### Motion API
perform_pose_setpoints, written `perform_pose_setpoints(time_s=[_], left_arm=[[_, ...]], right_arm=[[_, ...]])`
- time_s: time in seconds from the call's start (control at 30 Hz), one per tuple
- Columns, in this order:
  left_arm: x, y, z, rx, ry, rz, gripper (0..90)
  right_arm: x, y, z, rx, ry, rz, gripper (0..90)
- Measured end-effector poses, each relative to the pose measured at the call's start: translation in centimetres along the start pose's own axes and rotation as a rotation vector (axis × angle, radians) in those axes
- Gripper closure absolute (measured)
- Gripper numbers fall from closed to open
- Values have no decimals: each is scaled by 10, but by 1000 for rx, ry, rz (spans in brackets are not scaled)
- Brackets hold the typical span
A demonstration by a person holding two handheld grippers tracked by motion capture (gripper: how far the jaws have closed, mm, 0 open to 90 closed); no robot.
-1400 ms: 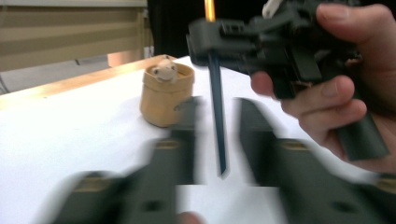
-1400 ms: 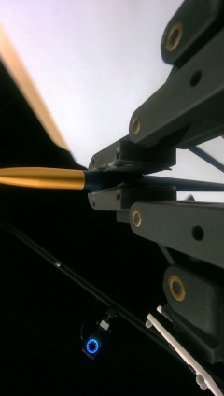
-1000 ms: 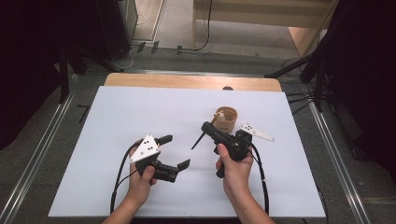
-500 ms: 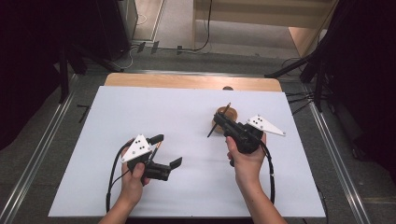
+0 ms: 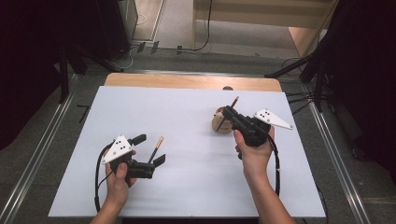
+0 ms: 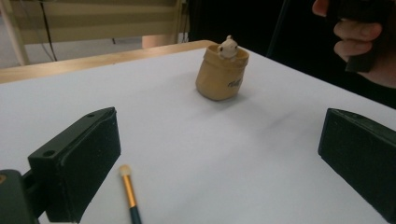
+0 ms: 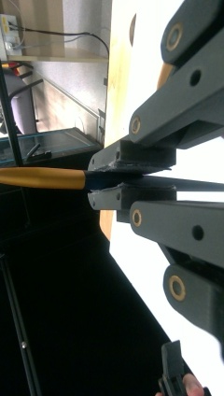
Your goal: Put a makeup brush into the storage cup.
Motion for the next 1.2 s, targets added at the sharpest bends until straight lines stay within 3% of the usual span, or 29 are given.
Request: perform_pose_setpoints(time_s=[0.13,0.5,0.87,1.2], left_arm=[[-4,-9,-9,-8,-5,-5,0],[-19,-33,-24,-23,-28,36,0],[-26,-46,-35,-40,-1,66,0],[-32,-54,-39,-24,-17,88,0]], right_arm=[[5,-2,4,8,7,-8,843],[13,-8,14,24,-7,-19,842],[15,-11,20,32,-26,-25,842],[22,-15,29,50,-54,-48,842]])
Point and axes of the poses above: each handheld gripper's, and its own axes: y roughly forward along the jaws, z roughly out of its top, x roughly to its right, the point moved 9 cm from there along y, roughly forward along the jaws, and after that the axes turned 12 degrees about y, right-handed, at the moved point
